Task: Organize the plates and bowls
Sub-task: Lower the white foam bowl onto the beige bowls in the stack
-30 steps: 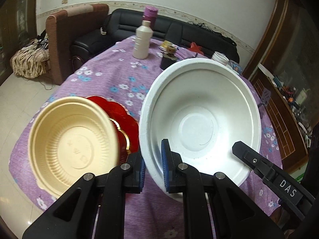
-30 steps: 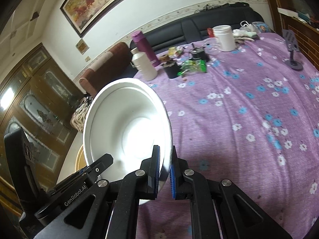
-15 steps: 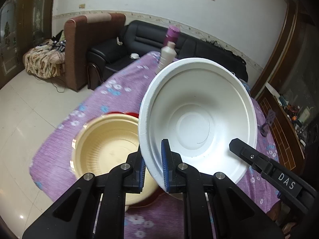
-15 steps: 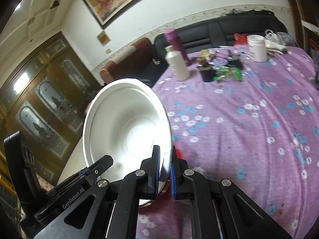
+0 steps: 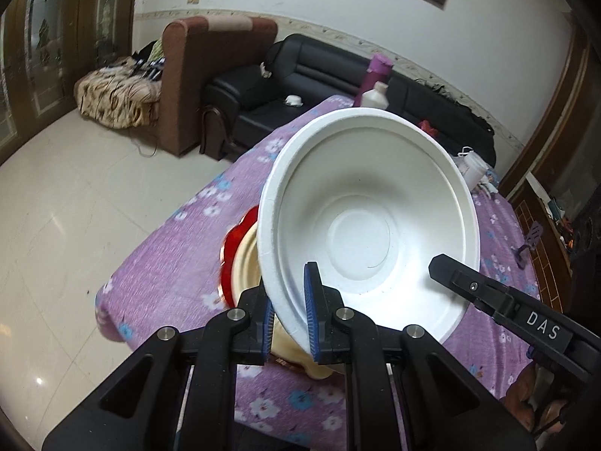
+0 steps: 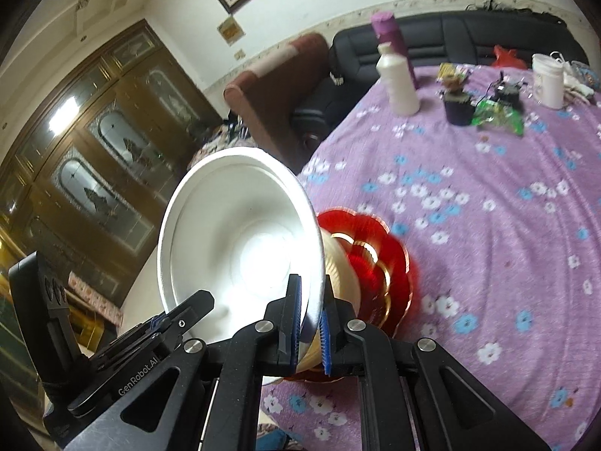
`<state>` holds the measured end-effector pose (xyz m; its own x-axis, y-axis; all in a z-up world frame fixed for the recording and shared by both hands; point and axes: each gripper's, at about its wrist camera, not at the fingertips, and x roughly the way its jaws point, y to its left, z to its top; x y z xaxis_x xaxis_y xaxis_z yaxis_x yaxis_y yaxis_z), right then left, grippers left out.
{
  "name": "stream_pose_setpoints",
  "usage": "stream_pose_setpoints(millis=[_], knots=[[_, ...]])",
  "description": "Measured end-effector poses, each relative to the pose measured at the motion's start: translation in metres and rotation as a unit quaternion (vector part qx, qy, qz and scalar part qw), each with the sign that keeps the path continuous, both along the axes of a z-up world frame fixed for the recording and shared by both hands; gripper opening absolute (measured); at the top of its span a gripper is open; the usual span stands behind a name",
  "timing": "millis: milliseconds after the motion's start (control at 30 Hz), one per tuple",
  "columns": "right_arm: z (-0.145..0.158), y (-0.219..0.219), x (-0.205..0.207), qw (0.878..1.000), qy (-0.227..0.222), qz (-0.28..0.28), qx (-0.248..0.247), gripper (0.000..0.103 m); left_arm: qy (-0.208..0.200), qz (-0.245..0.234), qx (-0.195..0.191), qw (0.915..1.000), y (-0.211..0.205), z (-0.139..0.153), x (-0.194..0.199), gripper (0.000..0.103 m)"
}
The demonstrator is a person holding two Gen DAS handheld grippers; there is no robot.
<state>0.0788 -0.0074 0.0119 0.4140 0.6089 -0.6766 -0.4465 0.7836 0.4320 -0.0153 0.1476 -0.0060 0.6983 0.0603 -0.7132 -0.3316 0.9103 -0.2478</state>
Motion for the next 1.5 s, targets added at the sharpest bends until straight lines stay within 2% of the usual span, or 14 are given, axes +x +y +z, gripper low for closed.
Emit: stream_pose_setpoints(millis=[400,1167,1233,1333,1500], knots=[[-0.024,0.007,0.001,0.999,0.027,0.002,-0.026,0.008,0.030,-0.001,-0.015,0.9995,0.001,-0.023,-0.001,0.013],[-0.029,0.012,0.010,0.998,0.041,-0.006,-0.038,0.008,0.046,0.008,-0.026,0.9986,0.006,-0.035,0.010,0.014],[-0.030,0.014,0.012,0.998,0.043,-0.005,-0.039,0.012,0.046,0.011,-0.026,0.9985,0.007,-0.036,0.011,0.014],[-0.029,0.016,0.015,0.998,0.031,-0.012,-0.044,0.012,0.044,0.016,-0.019,0.9987,0.008,-0.037,0.017,0.014],[-0.028,0.016,0.021,0.998,0.035,-0.017,-0.040,0.016,0.038,0.030,-0.035,0.9982,0.014,-0.036,0.020,0.014]])
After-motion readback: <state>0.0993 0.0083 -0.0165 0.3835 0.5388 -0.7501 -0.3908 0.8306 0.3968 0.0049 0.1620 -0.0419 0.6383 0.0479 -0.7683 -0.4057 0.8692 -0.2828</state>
